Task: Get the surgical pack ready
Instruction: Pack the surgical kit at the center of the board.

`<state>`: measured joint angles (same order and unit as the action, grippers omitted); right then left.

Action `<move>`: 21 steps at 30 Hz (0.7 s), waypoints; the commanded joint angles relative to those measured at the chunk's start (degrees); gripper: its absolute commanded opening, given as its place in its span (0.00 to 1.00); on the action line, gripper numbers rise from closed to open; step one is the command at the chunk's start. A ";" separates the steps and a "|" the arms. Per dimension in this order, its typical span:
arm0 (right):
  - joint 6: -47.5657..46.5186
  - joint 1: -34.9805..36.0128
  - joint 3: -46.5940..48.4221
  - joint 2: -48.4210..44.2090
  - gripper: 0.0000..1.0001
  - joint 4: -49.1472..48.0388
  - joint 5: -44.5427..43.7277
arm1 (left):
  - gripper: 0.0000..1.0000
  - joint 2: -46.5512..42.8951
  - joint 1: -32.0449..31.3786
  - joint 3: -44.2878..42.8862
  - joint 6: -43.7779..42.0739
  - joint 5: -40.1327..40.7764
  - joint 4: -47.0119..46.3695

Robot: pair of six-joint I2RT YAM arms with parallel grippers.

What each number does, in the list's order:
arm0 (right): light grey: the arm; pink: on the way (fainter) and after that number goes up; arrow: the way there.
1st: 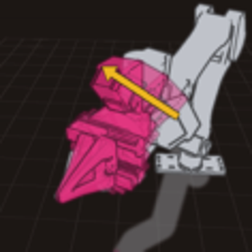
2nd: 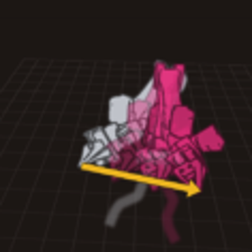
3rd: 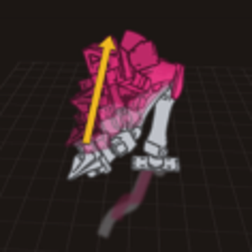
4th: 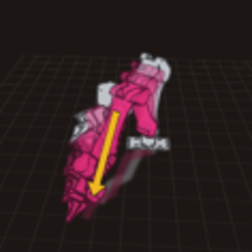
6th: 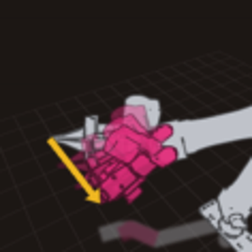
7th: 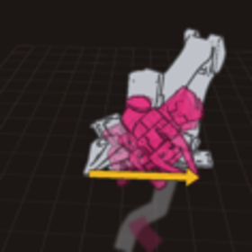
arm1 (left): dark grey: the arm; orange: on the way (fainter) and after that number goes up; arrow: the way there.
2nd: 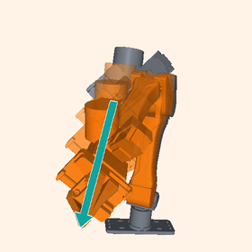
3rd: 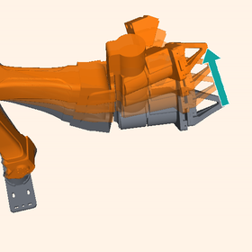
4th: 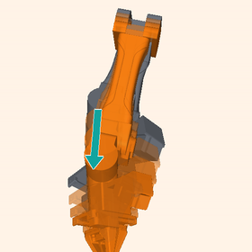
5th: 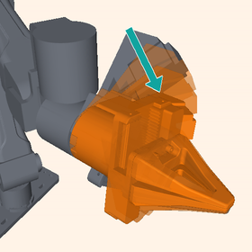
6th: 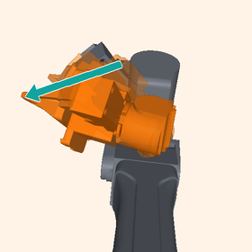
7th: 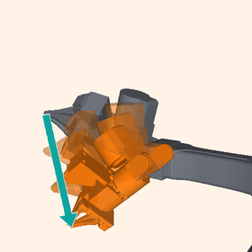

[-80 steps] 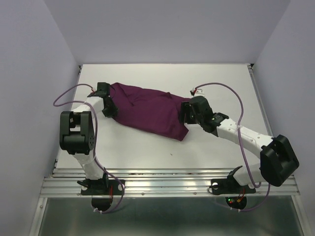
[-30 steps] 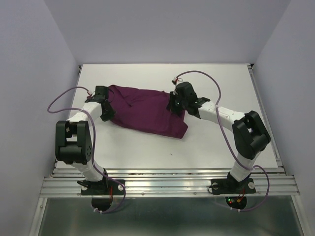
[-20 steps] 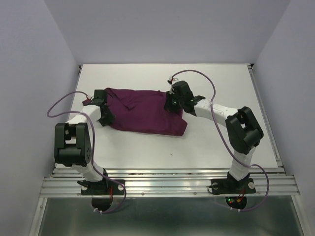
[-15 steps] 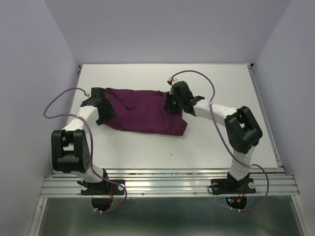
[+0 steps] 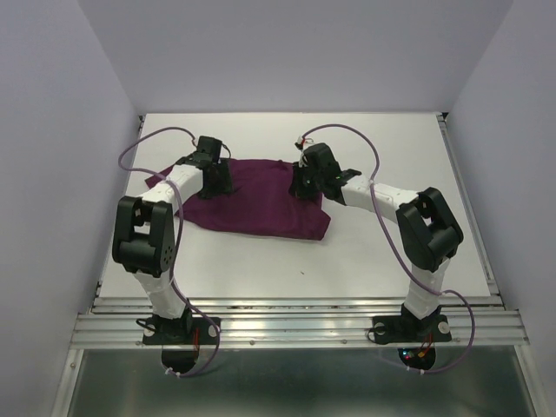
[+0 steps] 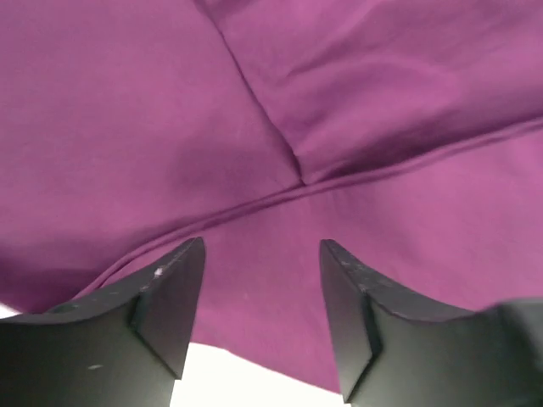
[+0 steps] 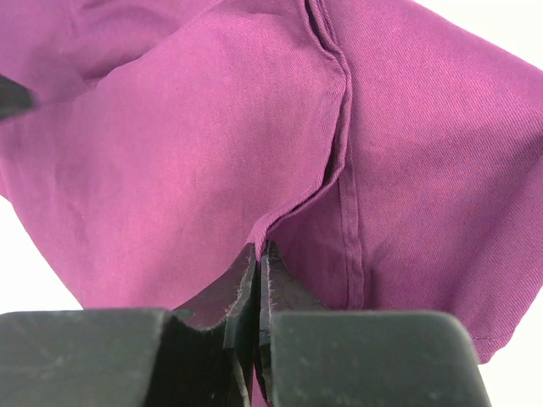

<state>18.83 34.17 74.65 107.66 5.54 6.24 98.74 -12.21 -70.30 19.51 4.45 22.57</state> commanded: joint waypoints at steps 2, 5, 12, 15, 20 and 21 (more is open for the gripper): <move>-0.20 -0.25 2.08 -0.78 0.03 -3.87 0.70 | 0.62 3.82 0.34 -0.72 -1.40 3.80 3.53; -0.11 -0.25 2.25 -0.52 0.03 -3.96 0.79 | 0.56 4.44 0.34 1.47 -0.79 4.78 3.18; 0.42 -0.25 2.69 -0.08 0.03 -4.31 1.50 | 0.33 5.15 -0.01 2.19 0.27 5.92 2.92; 0.77 -0.25 2.43 -0.17 0.03 -4.49 1.23 | 0.17 4.88 -0.01 2.01 0.44 6.27 3.01; 1.12 -0.25 2.69 -0.08 0.03 -4.84 2.19 | 0.00 5.76 -0.01 1.75 0.35 6.62 3.36; 1.21 -0.25 2.78 -0.17 0.03 -4.84 2.37 | 0.00 5.42 -0.01 1.84 0.79 7.06 3.45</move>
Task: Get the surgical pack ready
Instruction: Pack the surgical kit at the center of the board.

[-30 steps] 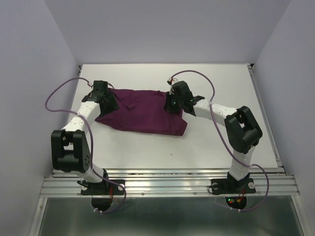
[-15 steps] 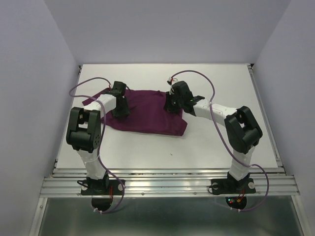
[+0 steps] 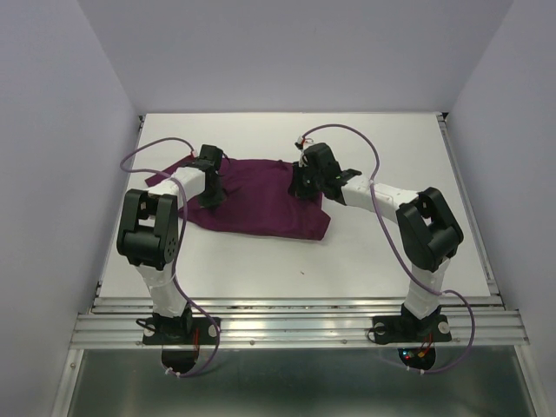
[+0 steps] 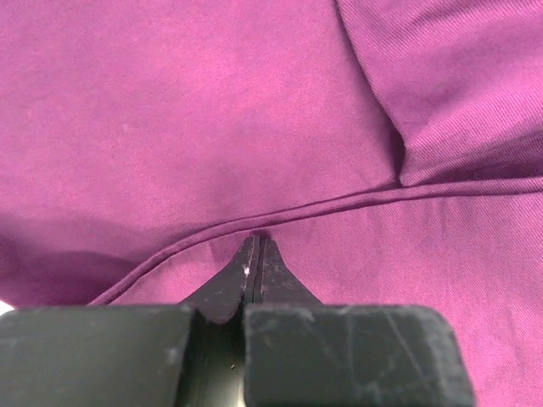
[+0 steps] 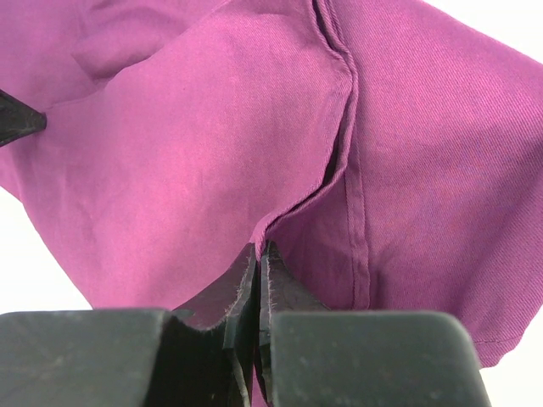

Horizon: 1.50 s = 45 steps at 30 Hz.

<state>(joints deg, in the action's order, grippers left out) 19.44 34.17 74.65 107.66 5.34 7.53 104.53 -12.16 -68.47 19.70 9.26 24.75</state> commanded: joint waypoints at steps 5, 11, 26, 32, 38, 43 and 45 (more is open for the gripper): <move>0.68 -0.25 3.22 -0.08 0.03 -4.64 1.61 | 0.09 -5.56 0.38 0.44 1.74 5.85 0.56; 0.77 -0.25 3.13 -0.08 0.02 -4.73 2.14 | 0.44 -8.90 3.81 1.40 3.32 7.88 2.58; 1.65 -0.25 2.87 0.18 0.03 -7.01 3.72 | 0.57 -4.34 6.89 2.11 1.92 5.42 1.52; 1.91 -0.25 3.13 0.45 0.03 -7.28 3.90 | 0.42 -5.65 6.98 4.39 2.18 5.86 2.40; 1.92 -0.25 3.92 0.89 0.03 -7.19 3.98 | 0.07 -7.41 6.89 5.45 2.36 5.86 2.67; 2.00 -0.25 4.97 0.63 0.02 -7.01 3.46 | 0.00 -8.99 6.98 5.01 2.44 6.74 4.42; 1.92 -0.25 5.24 0.36 0.02 -6.93 3.19 | 0.00 -10.39 6.98 5.27 2.53 7.09 4.86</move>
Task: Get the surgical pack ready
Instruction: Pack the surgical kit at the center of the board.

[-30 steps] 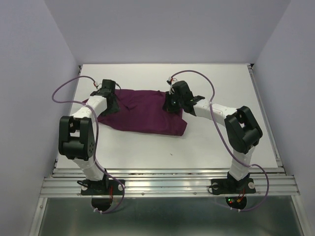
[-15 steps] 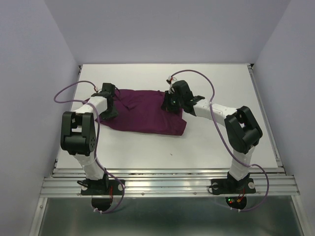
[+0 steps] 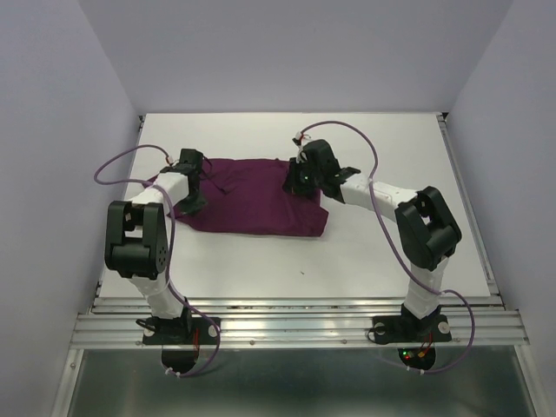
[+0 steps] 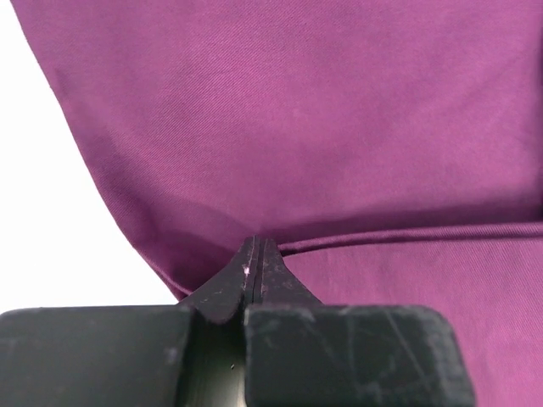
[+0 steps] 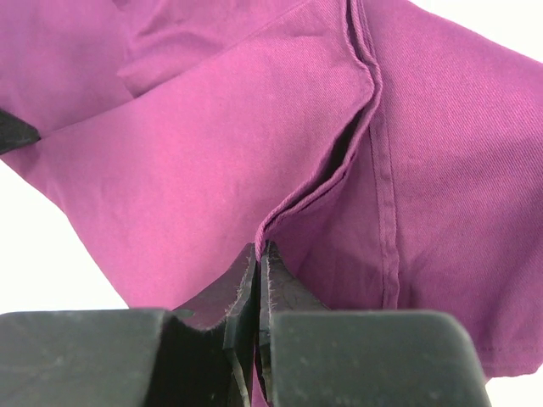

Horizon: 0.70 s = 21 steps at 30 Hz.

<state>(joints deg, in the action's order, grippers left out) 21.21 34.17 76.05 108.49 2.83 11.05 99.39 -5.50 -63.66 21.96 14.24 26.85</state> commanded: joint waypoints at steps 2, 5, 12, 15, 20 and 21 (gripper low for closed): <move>0.15 -0.25 4.45 -0.64 0.02 -4.50 -0.59 | 0.00 -6.31 0.31 0.73 0.63 2.46 2.94; 0.15 -0.25 5.51 -0.29 0.02 -4.24 -0.24 | 0.00 -8.16 0.49 0.82 0.98 2.11 3.21; 0.32 -0.25 7.18 0.23 0.02 -4.15 0.46 | 0.00 -11.32 1.45 1.08 1.42 -0.09 4.44; 0.32 -0.25 7.71 1.20 0.02 -4.06 -0.06 | 0.00 -12.56 1.72 2.66 1.77 -0.09 4.35; 0.15 -0.25 9.73 4.36 0.04 -3.53 -0.68 | 0.00 -13.00 2.95 5.12 2.92 0.26 3.56; 0.06 -0.25 9.90 4.71 0.04 -3.53 -0.76 | 0.00 -13.08 3.12 5.30 3.09 0.52 3.30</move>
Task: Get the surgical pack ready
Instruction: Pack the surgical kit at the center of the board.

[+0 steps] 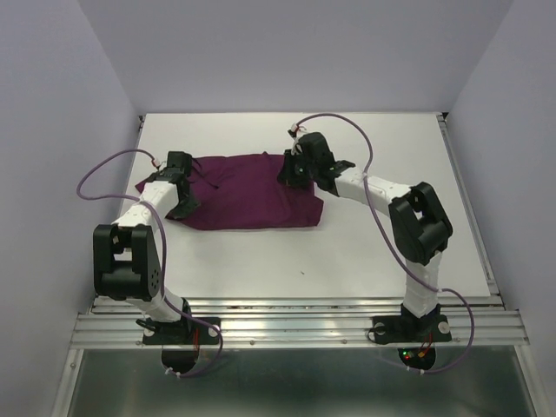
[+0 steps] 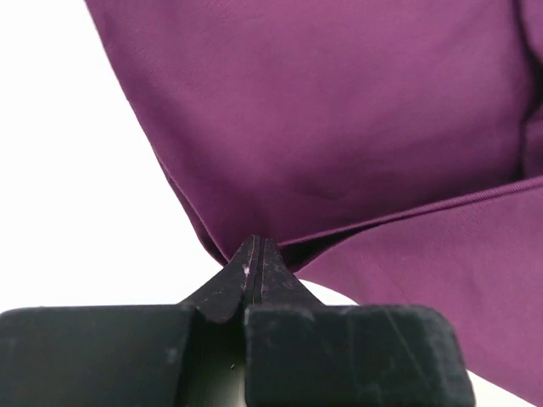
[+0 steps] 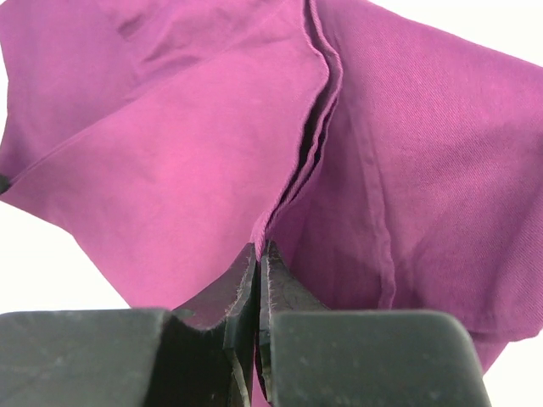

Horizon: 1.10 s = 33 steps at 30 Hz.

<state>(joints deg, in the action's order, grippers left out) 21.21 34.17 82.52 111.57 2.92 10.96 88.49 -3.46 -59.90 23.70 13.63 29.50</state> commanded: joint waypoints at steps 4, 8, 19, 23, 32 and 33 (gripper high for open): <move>-0.56 -0.25 4.58 3.74 0.06 -3.62 -2.87 | 0.00 -2.79 2.06 2.50 2.05 2.28 0.30; -1.17 -0.25 6.60 4.62 0.24 -3.09 -3.05 | 0.00 -2.80 2.76 3.47 1.70 1.84 -0.84; -4.86 -0.25 0.98 -13.21 0.93 -0.02 -14.82 | 0.56 -7.97 1.54 -1.62 2.31 6.83 1.44; -2.07 -0.25 -5.59 -17.95 0.83 1.92 -15.19 | 0.58 -8.16 -3.65 -4.26 4.59 11.95 4.78; 4.80 -0.25 -20.64 -22.36 0.01 2.09 -11.49 | 0.00 -1.75 -6.38 2.15 7.76 -7.21 -2.78; 5.33 -0.25 -21.60 -22.53 0.01 2.00 -11.49 | 0.00 -0.26 -6.38 2.42 8.20 -4.95 -2.34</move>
<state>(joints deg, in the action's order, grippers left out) 23.55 34.13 63.68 89.43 4.51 -1.26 84.82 -10.11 -59.05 29.58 10.52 27.81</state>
